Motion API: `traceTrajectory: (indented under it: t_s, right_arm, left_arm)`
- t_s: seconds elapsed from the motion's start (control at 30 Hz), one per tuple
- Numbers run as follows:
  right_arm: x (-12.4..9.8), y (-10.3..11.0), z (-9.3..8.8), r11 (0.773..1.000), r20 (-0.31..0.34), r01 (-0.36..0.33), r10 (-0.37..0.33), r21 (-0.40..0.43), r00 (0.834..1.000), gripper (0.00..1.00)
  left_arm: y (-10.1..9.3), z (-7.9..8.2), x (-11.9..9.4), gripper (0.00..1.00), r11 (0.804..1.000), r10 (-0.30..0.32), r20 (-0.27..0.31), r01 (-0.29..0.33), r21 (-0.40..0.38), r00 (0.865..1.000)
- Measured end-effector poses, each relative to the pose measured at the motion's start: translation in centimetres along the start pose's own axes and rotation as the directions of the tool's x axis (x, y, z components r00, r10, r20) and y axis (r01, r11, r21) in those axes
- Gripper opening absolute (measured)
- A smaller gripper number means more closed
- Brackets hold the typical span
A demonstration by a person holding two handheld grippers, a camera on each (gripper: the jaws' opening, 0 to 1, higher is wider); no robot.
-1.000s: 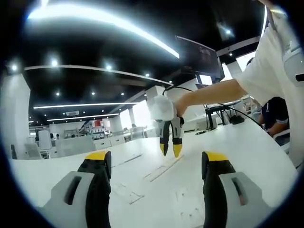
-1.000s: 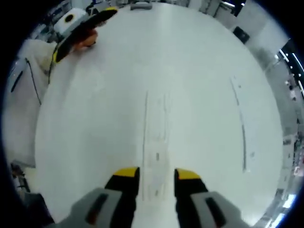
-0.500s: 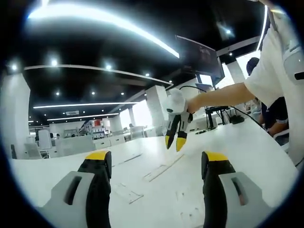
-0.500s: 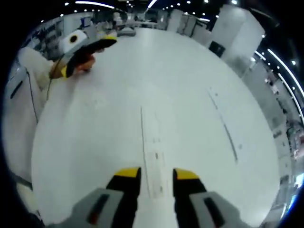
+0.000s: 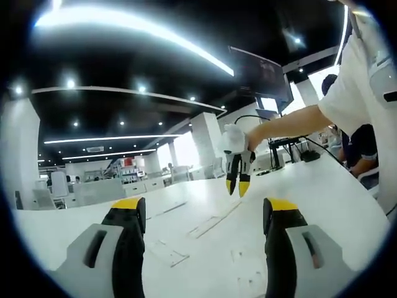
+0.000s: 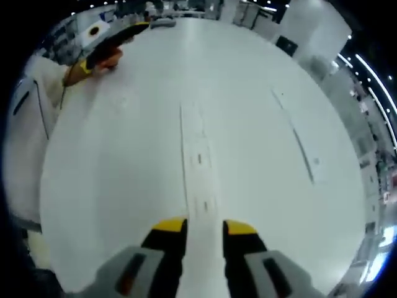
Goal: Locate the socket holder cover, grip the socket holder cover, clip it into the socket holder slot.
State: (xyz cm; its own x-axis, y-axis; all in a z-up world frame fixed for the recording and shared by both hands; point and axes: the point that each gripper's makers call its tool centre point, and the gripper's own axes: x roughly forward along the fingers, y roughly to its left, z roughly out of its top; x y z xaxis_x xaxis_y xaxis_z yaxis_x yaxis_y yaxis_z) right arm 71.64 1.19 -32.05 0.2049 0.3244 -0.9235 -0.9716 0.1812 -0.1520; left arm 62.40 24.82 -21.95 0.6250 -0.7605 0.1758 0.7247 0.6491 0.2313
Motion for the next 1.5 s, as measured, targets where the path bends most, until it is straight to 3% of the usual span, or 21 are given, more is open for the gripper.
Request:
traceTrajectory:
  t_s: [0.17, 0.23, 0.4, 0.47, 0.63, 0.67, 0.77, 0.83, 0.97, 1.1, 1.17, 1.37, 1.5]
  right_arm:
    - [0.1, -0.1, -0.4, 1.000, -0.003, -0.005, 0.005, 0.005, 1.000, 0.23]
    - [0.0, -1.1, -0.5, 1.000, 0.021, 0.006, -0.007, 0.013, 1.000, 0.21]
    - [0.1, -0.7, -0.6, 0.996, 0.110, -0.023, 0.013, 0.082, 0.994, 0.20]
    - [0.2, -0.2, -0.4, 0.990, 0.188, -0.057, 0.032, 0.129, 0.982, 0.21]
    - [-0.4, -0.1, -0.3, 0.981, 0.317, -0.057, -0.006, 0.187, 0.948, 0.21]
    - [-0.7, -0.4, -0.5, 0.978, 0.337, -0.057, -0.015, 0.201, 0.941, 0.21]
    - [-1.1, -0.6, -0.9, 0.975, 0.350, -0.056, -0.022, 0.213, 0.937, 0.21]
    - [-1.1, 0.6, -0.8, 0.976, 0.350, -0.047, -0.032, 0.214, 0.936, 0.22]
    - [-1.1, 0.4, -0.7, 0.974, 0.367, -0.048, -0.037, 0.220, 0.929, 0.22]
    - [-0.5, 0.6, -0.7, 0.969, 0.374, -0.047, -0.048, 0.241, 0.926, 0.23]
    - [-0.4, 0.8, -0.5, 0.964, 0.389, -0.059, -0.048, 0.261, 0.920, 0.24]
    - [-0.3, 1.6, -0.6, 0.947, 0.415, -0.062, -0.078, 0.315, 0.907, 0.25]
    - [-0.1, 2.2, -0.6, 0.935, 0.436, -0.068, -0.097, 0.349, 0.895, 0.28]
  left_arm:
    - [0.0, 0.0, 0.0, 0.77, 1.000, 0.001, 0.000, -0.001, 0.002, 1.000]
    - [0.1, 0.0, 0.0, 0.77, 1.000, 0.003, 0.000, -0.003, 0.002, 1.000]
    - [0.1, 0.0, -0.1, 0.77, 1.000, 0.003, -0.001, -0.003, 0.005, 1.000]
    - [0.1, 0.0, -0.1, 0.77, 1.000, 0.003, -0.005, -0.003, 0.005, 1.000]
    - [0.4, -0.5, 0.3, 0.76, 1.000, 0.012, -0.012, -0.012, -0.020, 1.000]
    - [0.5, -0.8, 0.5, 0.76, 0.998, 0.010, -0.010, -0.011, -0.060, 1.000]
    - [0.7, -1.5, 1.2, 0.75, 0.996, 0.010, -0.025, -0.012, -0.086, 1.000]
    - [0.2, -1.8, 1.6, 0.75, 0.996, -0.007, -0.043, 0.004, -0.090, 0.999]
    - [0.3, -1.4, 2.5, 0.75, 0.997, -0.025, -0.050, 0.021, -0.077, 0.998]
    - [1.7, -0.8, 4.0, 0.75, 0.998, -0.007, -0.057, 0.004, -0.056, 0.998]
    - [2.2, -1.1, 4.5, 0.75, 1.000, 0.002, -0.081, -0.001, 0.013, 0.997]
    - [3.1, -2.7, 5.1, 0.74, 0.997, 0.025, -0.094, -0.032, -0.072, 0.995]
    - [3.9, -2.6, 4.7, 0.73, 0.993, 0.045, -0.084, -0.054, -0.105, 0.995]
